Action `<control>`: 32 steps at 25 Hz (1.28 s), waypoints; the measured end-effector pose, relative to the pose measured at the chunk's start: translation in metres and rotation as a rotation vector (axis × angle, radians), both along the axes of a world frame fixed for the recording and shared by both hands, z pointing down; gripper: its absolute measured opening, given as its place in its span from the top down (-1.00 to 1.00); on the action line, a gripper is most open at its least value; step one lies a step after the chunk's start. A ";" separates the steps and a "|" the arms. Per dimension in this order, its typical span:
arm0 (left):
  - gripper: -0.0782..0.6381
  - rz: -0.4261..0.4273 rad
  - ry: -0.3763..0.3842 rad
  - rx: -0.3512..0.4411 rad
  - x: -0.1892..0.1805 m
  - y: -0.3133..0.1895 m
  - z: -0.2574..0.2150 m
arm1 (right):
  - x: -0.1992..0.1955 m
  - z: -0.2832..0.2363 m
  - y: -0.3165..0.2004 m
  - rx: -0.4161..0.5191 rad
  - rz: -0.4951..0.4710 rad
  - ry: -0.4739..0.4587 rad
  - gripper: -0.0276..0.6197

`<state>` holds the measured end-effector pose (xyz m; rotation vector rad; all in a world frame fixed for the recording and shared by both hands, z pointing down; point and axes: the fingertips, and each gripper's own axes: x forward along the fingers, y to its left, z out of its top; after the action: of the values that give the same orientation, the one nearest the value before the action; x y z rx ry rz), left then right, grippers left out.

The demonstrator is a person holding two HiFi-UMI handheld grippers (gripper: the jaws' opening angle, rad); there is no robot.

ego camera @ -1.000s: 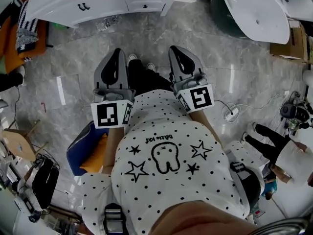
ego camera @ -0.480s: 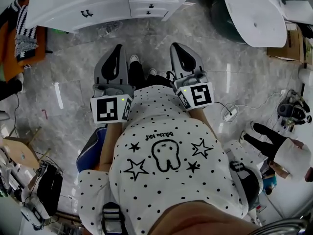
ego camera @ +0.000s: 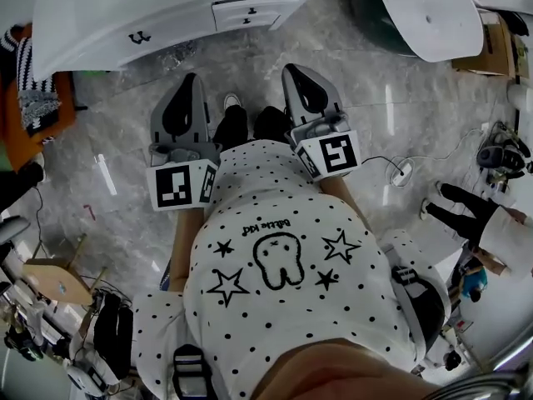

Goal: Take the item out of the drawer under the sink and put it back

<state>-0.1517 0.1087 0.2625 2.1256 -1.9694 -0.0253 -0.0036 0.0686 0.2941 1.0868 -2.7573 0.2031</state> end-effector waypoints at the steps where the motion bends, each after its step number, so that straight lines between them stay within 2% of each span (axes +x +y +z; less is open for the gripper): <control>1: 0.77 0.001 0.002 -0.004 -0.003 -0.003 0.002 | -0.003 0.002 -0.002 -0.004 0.003 0.001 0.88; 9: 0.77 -0.007 0.022 -0.044 -0.015 -0.024 0.013 | -0.013 0.011 -0.019 -0.038 -0.009 0.003 0.88; 17: 0.77 -0.079 0.021 -0.054 -0.023 -0.066 0.016 | -0.009 0.012 -0.070 -0.043 -0.053 0.014 0.88; 32: 0.77 -0.152 -0.010 -0.031 0.011 -0.133 0.014 | 0.034 0.016 -0.154 -0.040 -0.082 -0.024 0.88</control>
<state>-0.1403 -0.0238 0.2768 1.9564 -2.1190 -0.0103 0.0309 -0.0853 0.3105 0.9659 -2.7993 0.2608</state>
